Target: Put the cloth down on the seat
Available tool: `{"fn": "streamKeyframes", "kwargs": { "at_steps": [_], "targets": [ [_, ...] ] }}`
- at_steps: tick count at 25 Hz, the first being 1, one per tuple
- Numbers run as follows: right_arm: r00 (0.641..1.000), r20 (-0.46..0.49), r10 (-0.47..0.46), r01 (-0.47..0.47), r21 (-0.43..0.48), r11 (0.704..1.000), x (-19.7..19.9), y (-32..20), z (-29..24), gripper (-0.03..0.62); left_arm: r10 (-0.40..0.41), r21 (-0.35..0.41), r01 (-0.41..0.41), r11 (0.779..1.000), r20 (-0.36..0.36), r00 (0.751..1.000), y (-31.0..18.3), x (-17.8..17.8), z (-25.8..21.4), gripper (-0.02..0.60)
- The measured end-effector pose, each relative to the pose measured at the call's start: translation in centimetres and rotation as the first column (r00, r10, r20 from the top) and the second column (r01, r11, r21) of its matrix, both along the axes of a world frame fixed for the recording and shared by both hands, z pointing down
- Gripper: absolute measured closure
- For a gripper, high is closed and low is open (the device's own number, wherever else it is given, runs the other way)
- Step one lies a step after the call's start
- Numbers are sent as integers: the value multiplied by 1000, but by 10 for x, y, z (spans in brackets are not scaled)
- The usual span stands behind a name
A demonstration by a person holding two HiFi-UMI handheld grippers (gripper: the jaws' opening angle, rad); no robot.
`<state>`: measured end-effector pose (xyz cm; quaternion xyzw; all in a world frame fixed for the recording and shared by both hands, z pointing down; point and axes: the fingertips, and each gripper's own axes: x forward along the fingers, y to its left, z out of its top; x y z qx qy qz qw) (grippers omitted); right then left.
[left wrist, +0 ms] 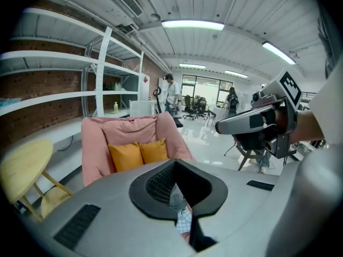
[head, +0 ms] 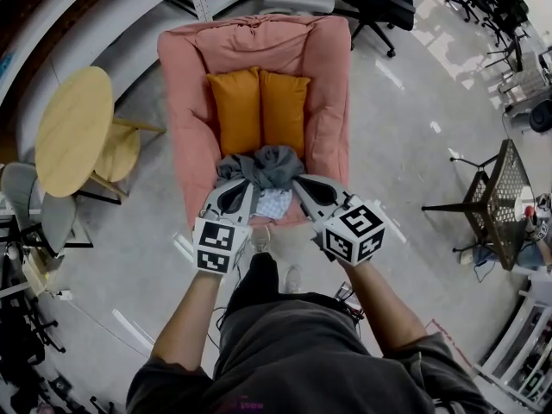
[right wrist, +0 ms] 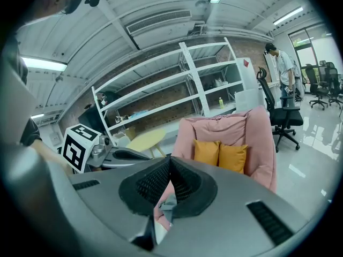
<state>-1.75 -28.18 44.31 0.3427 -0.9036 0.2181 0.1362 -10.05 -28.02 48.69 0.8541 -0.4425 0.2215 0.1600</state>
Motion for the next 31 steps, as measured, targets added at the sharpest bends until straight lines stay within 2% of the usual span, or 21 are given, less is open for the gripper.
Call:
{"fn": "streamKeyframes", "kwargs": {
  "at_steps": [31],
  "targets": [
    [1000,-4,18,-18,-18,1000,-5,-1,8,579,15,-8,-15,1000,-9,1000,-1,-1,10,572]
  ]
}}
